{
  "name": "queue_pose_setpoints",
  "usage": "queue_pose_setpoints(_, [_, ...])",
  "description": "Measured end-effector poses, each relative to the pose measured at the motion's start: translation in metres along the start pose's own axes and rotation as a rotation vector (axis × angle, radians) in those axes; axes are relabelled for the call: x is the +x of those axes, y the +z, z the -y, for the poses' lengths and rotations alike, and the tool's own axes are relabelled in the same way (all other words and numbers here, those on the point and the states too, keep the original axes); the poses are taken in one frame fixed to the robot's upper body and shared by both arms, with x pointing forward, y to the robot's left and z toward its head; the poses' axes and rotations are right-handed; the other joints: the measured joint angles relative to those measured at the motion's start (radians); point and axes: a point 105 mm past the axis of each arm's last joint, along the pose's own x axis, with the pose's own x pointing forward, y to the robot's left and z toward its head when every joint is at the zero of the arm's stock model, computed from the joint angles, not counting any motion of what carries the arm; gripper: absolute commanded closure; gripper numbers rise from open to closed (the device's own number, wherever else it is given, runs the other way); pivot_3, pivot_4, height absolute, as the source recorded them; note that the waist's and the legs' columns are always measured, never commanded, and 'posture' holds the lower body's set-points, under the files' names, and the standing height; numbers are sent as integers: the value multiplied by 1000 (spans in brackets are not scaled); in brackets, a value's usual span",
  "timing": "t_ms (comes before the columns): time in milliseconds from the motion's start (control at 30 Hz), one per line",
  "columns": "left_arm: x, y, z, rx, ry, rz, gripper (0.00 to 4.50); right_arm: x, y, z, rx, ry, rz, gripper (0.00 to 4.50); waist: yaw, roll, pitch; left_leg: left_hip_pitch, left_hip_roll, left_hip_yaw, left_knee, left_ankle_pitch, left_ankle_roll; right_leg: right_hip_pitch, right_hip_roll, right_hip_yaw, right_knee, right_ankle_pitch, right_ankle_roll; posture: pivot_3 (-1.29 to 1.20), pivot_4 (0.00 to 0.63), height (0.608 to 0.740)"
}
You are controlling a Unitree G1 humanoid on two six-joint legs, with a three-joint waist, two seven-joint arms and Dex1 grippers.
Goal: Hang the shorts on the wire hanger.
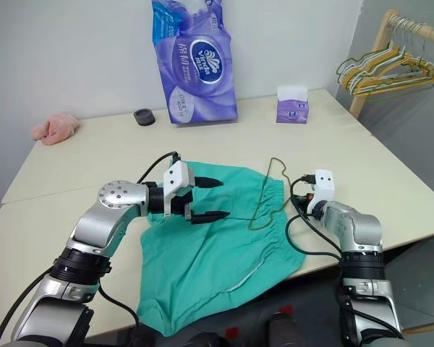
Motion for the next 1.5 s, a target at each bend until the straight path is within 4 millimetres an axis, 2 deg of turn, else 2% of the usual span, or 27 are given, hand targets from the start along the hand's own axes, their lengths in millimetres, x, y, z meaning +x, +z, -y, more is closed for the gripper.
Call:
queue_pose_setpoints(67, [0, 0, 0, 0, 2, 1, 113, 0, 3, 1, -99, -23, 14, 2973, 1, 0, 0, -1, 0, 0, 0, 0, 0, -1, 0, 0, 0, 0, 0, -202, 65, 740])
queue_pose_setpoints(200, [-6, -2, -4, -5, 33, -6, 113, -29, 9, 20, -627, -93, 33, 2973, 13, 0, 0, -3, -1, -1, 0, 0, 0, -2, -1, -1, -2, -1, 1, -186, 65, 740])
queue_pose_setpoints(267, [-9, -2, -7, -6, 52, -5, 113, -34, 7, 21, -704, -88, 33, 2973, 11, 0, 0, -3, -1, 0, 0, 0, 0, -2, 0, 0, -3, -1, 1, -186, 65, 740])
queue_pose_setpoints(367, [-7, -2, -6, -8, 47, 1, 113, -40, -1, 21, -737, -46, 12, 2423, 8, 0, 0, -2, -1, 1, 0, 0, 0, -2, 0, 0, -2, -1, 1, -196, 70, 740])
queue_pose_setpoints(500, [-7, -2, -6, -8, 47, 1, 113, -43, 1, 29, -767, -51, -8, 1051, 9, -1, 0, -1, -1, 0, 0, 0, 0, -1, 0, 0, -1, 0, 1, -201, 70, 740])
queue_pose_setpoints(600, [-6, -2, -5, -9, 46, 4, 113, -38, 6, 32, -753, -51, -17, 72, 7, -1, 0, -1, -1, 0, 0, 0, 0, -1, 0, 0, 0, 0, 0, -202, 71, 740])
queue_pose_setpoints(767, [-3, -1, -4, -13, 41, 11, 113, -22, 7, 26, -680, 7, -36, 72, 7, -1, 0, -1, 0, 0, 0, 1, -1, -1, 0, -1, 0, 0, 0, -198, 71, 740])
queue_pose_setpoints(933, [-2, -1, -3, -13, 39, 12, 113, -9, 12, 34, -616, 45, -89, 72, 7, -1, 0, -2, -1, 0, 0, 1, -1, -1, 0, 0, -1, 0, 0, -189, 70, 740])
queue_pose_setpoints(1033, [-2, -1, -3, -13, 38, 12, 113, -7, 13, 39, -583, 78, -127, 654, 7, -1, 0, -1, -1, 0, 0, 1, -1, -1, 0, 0, -1, 0, 0, -187, 69, 740])
queue_pose_setpoints(1167, [-2, 0, -3, -12, 37, 12, 113, -9, 12, 45, -590, 130, -177, 2049, 12, -1, -1, -1, -1, -1, 0, 1, -1, 0, -1, -1, -2, 0, 0, -187, 70, 740])
queue_pose_setpoints(1400, [-2, 0, -3, -11, 35, 12, 113, -18, 7, 60, -732, 153, -251, 4396, 34, -2, -2, -1, -1, -1, 1, 1, -1, 2, -1, -2, -3, 0, 0, -190, 71, 740])
queue_pose_setpoints(1500, [-2, 0, -2, -11, 35, 12, 113, -22, 7, 69, -768, 137, -263, 4476, 45, -4, -3, -1, -1, -1, 2, 1, -1, 3, -1, -3, -3, 1, 0, -191, 71, 740])
